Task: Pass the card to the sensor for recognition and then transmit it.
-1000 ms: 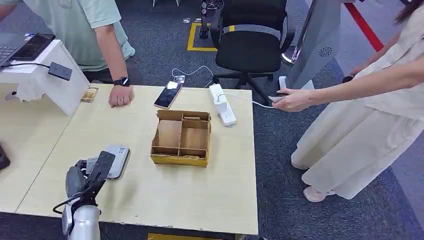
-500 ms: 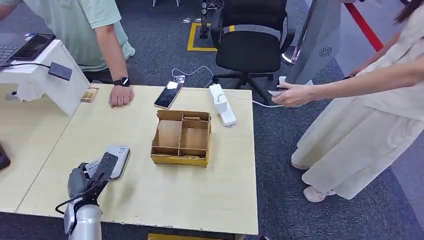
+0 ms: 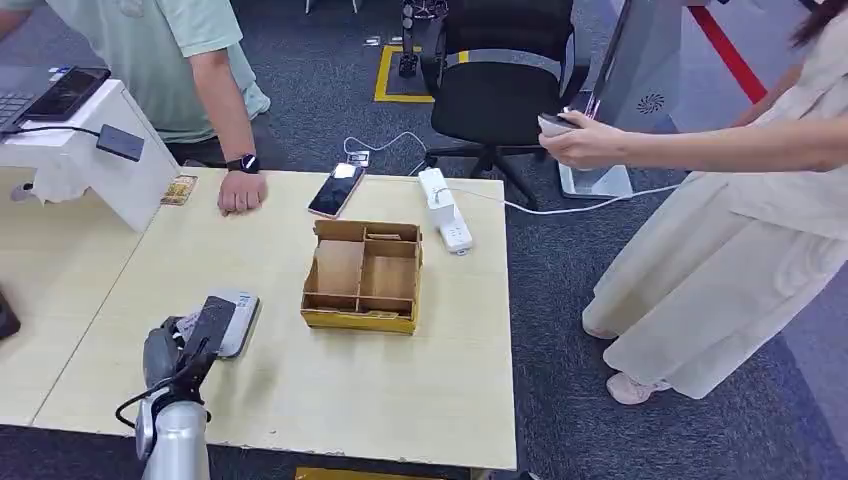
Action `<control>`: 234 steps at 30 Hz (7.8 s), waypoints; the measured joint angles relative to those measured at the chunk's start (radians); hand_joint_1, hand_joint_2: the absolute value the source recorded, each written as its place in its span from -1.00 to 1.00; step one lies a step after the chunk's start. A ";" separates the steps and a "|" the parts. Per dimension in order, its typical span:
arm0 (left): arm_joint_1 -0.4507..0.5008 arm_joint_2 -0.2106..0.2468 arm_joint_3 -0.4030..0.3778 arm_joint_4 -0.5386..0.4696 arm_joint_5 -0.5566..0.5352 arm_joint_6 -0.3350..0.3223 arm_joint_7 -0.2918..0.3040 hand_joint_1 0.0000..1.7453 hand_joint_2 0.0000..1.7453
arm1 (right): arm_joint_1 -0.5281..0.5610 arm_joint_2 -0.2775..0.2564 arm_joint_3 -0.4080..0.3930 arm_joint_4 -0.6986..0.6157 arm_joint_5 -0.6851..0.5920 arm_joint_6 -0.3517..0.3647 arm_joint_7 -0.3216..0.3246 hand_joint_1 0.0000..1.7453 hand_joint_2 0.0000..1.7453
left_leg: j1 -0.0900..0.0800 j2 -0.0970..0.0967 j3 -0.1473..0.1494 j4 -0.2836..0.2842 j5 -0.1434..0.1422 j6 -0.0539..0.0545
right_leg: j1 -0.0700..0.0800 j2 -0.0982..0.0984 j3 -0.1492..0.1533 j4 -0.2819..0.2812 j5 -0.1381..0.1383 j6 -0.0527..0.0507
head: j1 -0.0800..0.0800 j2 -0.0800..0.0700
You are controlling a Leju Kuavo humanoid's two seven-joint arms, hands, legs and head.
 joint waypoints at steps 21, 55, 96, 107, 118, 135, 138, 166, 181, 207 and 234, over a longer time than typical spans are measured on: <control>-0.002 -0.028 -0.106 -0.170 0.061 0.053 -0.075 1.00 1.00 | -0.007 0.003 0.025 0.009 0.000 0.000 0.002 -1.00 -1.00 | 0.000 0.000 0.000 0.000 0.000 0.000 | 0.000 0.000 0.000 0.000 0.000 0.000 | 0.000 0.000; -0.083 -0.045 -0.207 -0.283 -0.060 0.104 -0.077 -1.00 1.00 | -0.028 0.003 0.052 0.033 0.000 0.002 0.008 -1.00 -1.00 | 0.000 0.000 -0.001 0.000 0.000 0.000 | 0.000 0.001 -0.001 0.000 0.000 0.000 | 0.000 0.000; 0.055 0.095 -0.387 -0.333 -0.406 0.285 -0.222 -1.00 1.00 | -0.037 0.003 0.053 0.052 0.000 -0.024 0.010 -1.00 -1.00 | 0.000 0.000 -0.001 0.000 0.000 0.000 | 0.000 0.001 -0.002 0.000 0.000 0.000 | 0.000 0.000; 0.132 0.147 -0.433 -0.294 -0.435 0.306 -0.222 -1.00 1.00 | -0.037 0.003 0.045 0.062 0.000 -0.042 -0.010 -1.00 -1.00 | 0.000 0.001 -0.001 0.000 0.000 0.000 | 0.000 0.001 -0.002 0.000 0.000 0.000 | 0.000 0.000; 0.217 0.174 -0.485 -0.261 -0.436 0.312 -0.224 -1.00 1.00 | -0.035 0.002 0.024 0.068 0.000 -0.050 -0.013 -1.00 -1.00 | 0.000 0.000 -0.002 0.000 0.000 0.000 | 0.000 0.001 -0.002 0.000 0.000 0.000 | 0.000 0.000; 0.280 0.212 -0.591 -0.228 -0.420 0.264 -0.241 -1.00 1.00 | -0.035 0.002 0.001 0.077 0.000 -0.058 -0.022 -1.00 -1.00 | 0.000 0.000 -0.002 0.000 0.000 0.000 | 0.000 0.001 -0.003 0.000 0.000 0.000 | 0.000 0.000; 0.282 0.219 -0.612 -0.221 -0.448 0.260 -0.234 -1.00 1.00 | -0.036 0.002 0.001 0.077 0.000 -0.058 -0.022 -1.00 -1.00 | 0.000 0.000 -0.002 0.000 0.000 0.000 | 0.000 0.001 -0.003 0.000 0.000 0.000 | 0.000 0.000; 0.187 0.265 -0.784 -0.068 -0.515 0.249 -0.139 -1.00 1.00 | -0.053 0.001 0.040 0.099 0.000 -0.051 -0.022 -1.00 -1.00 | 0.000 0.000 -0.002 0.000 0.000 0.000 | 0.000 0.001 -0.003 0.000 0.000 0.000 | 0.000 0.000; 0.154 0.262 -0.784 -0.068 -0.517 0.245 -0.129 -1.00 1.00 | -0.053 0.001 0.052 0.101 0.000 -0.047 -0.021 -1.00 -1.00 | 0.000 0.000 -0.002 0.000 0.000 0.000 | 0.000 0.001 -0.003 0.000 0.000 0.000 | 0.000 0.000; 0.120 0.232 -0.784 -0.021 -0.537 0.261 -0.111 -1.00 1.00 | -0.053 0.002 0.061 0.108 0.000 -0.040 -0.019 -1.00 -1.00 | 0.000 0.000 -0.002 0.000 0.000 0.000 | 0.000 0.001 -0.003 0.000 0.000 0.000 | 0.000 0.000; 0.108 0.211 -0.784 -0.018 -0.557 0.274 -0.096 -1.00 1.00 | -0.052 0.002 0.071 0.108 0.000 -0.038 -0.019 -1.00 -1.00 | 0.000 0.000 -0.002 0.000 0.000 0.000 | 0.000 0.001 -0.003 0.000 0.000 0.000 | 0.000 0.000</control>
